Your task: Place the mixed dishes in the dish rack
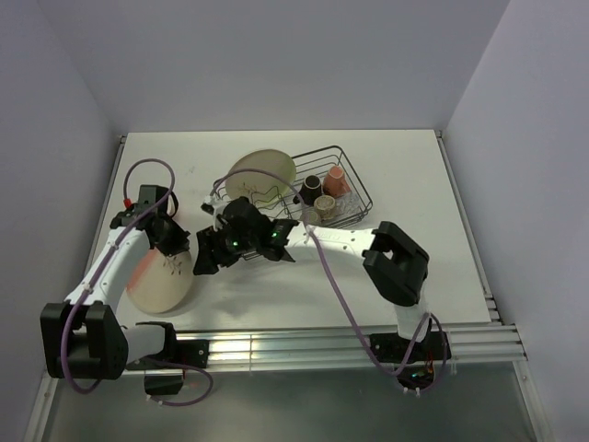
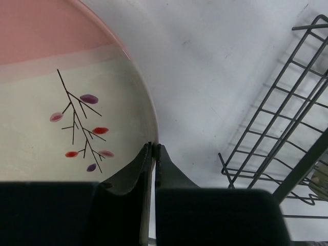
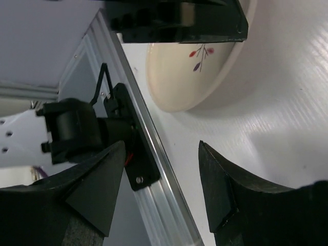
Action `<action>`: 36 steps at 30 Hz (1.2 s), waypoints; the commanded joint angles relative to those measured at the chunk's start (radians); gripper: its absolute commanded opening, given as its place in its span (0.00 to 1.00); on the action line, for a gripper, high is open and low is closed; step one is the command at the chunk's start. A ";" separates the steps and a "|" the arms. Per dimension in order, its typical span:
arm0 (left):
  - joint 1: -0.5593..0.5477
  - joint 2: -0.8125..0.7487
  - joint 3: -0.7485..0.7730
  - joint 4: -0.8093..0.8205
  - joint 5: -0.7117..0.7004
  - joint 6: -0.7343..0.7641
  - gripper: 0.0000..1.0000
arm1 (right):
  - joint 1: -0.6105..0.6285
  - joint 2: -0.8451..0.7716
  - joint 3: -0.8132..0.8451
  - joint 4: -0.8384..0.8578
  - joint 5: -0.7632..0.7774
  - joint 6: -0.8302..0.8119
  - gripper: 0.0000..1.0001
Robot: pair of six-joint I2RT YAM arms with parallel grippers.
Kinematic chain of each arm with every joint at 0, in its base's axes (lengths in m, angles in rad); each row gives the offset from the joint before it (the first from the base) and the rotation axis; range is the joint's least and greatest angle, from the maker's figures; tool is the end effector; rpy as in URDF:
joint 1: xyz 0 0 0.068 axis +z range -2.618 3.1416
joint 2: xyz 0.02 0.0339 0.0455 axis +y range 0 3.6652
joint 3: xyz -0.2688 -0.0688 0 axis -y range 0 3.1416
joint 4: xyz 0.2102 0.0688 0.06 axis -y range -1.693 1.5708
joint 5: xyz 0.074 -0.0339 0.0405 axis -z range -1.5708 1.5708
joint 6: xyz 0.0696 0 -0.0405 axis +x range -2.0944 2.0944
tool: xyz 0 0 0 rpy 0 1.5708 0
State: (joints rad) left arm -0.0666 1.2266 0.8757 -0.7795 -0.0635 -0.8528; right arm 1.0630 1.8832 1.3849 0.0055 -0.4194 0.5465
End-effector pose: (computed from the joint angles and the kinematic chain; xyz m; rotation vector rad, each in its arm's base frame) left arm 0.2083 -0.0095 0.2209 -1.0570 2.4985 -0.1922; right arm 0.1878 0.3958 0.2564 -0.8789 2.1700 1.3437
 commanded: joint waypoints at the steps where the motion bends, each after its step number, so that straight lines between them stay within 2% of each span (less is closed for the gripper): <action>1: 0.020 -0.055 0.054 0.008 0.050 -0.023 0.00 | 0.029 0.065 0.078 0.067 0.070 0.081 0.66; 9: 0.060 -0.087 0.051 0.006 0.086 -0.015 0.00 | 0.046 0.166 0.126 0.103 0.217 0.136 0.66; 20: 0.099 -0.108 0.046 0.006 0.129 -0.020 0.00 | 0.060 0.310 0.249 0.132 0.228 0.271 0.64; 32: 0.149 -0.170 0.025 0.003 0.177 -0.046 0.00 | 0.063 0.300 0.184 0.212 0.310 0.372 0.60; 36: 0.169 -0.185 0.017 0.017 0.209 -0.063 0.00 | 0.063 0.312 0.175 0.241 0.292 0.412 0.60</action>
State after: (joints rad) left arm 0.0891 1.0821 0.8810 -0.7982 0.0841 -0.8764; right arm 1.1233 2.1838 1.5639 0.1795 -0.1509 0.9096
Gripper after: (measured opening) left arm 0.067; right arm 0.600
